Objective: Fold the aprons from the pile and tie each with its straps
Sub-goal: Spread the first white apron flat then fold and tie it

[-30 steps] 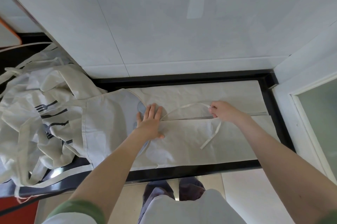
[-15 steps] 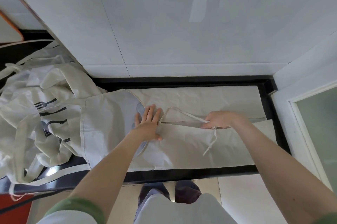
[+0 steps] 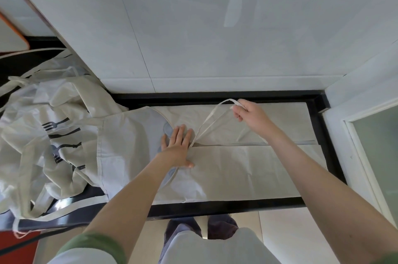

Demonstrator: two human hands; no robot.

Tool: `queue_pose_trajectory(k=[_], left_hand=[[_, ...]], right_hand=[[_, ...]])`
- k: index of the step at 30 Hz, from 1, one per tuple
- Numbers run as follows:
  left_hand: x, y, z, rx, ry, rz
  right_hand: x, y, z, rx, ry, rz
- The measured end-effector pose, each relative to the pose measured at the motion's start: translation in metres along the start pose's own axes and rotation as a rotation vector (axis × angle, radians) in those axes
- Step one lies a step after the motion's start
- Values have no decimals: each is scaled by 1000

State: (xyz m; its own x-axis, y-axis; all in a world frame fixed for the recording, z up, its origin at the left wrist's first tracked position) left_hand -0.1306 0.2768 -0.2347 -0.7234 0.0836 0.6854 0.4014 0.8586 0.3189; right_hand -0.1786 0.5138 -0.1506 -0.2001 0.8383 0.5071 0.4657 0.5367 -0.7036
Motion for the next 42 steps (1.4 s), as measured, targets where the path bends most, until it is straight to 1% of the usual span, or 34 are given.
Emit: queue_pose_trajectory(k=[2,3,4,5,6,8,12,14,15,16,18,20,22,26,27,29,30,31,32,34,36,38,39,40,42], left_hand=[[0,0,0,2,14,2],[0,0,0,1,16,6],[0,0,0,-1,16,12],[0,0,-1,0,17,18],[0,0,-1,1,22,21],[2,2,-2,-2,56,36],[-1,0,-7,-69,162,11],[-3,-2,-8,-93,149,32],[-4,-2,-9,-97,137,46],[-4,-3,-9,-97,139,56],[-3,-3,-8,-96,183,68],[-6,-4,-8,-80,232,63],[-10,-4,-5,-65,241,42],[-8,7,5,-67,265,96],[-7,13,7,-71,275,91],[-4,24,13,-83,293,86],[-4,29,16,-90,289,88],[-4,32,19,-92,286,91],[-4,34,22,-91,286,88],[-3,36,23,-88,313,40],[1,33,18,-88,380,-65],[3,21,7,-47,505,-168],[1,7,-4,12,585,-205],[1,-5,-13,62,666,-218],[0,-35,-44,172,855,-157]], right_hand=[[0,-1,5,45,160,-56],[1,-1,6,60,249,-124],[2,0,8,71,323,-224],[2,2,10,68,355,-345],[0,4,10,53,341,-474],[-10,10,7,37,231,-641],[-52,13,-2,177,18,-828],[-76,19,-4,223,-113,-922],[-84,22,-4,236,-143,-951],[-89,25,-3,246,-132,-958],[-89,27,-1,241,-45,-956],[-82,29,1,214,23,-1001],[-69,36,3,169,102,-1053],[-37,54,1,-31,315,-1096],[-34,58,-2,-78,346,-1090],[-31,60,-6,-116,394,-1020],[-33,59,-7,-104,398,-961],[-38,58,-9,-75,365,-904],[-46,56,-11,-20,301,-859],[-69,50,-17,116,109,-811],[-91,49,-22,197,-43,-843],[-105,53,-24,195,-83,-888],[-114,52,-25,194,-75,-883],[-116,53,-25,192,-46,-861],[-125,44,-25,219,-26,-822]])
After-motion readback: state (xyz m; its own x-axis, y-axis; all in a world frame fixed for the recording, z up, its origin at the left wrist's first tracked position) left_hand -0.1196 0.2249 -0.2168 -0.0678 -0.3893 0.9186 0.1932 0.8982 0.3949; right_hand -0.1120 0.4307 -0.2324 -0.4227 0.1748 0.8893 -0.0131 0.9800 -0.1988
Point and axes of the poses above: each hand's wrist, its own z-axis towards the middle knuckle, its own x-axis out of the back of the hand, y = z × x, the point moved 3 cm from there along z, towards the middle knuckle, and after that the axes turned 14 degrees about -x, right-handed, at the moved point
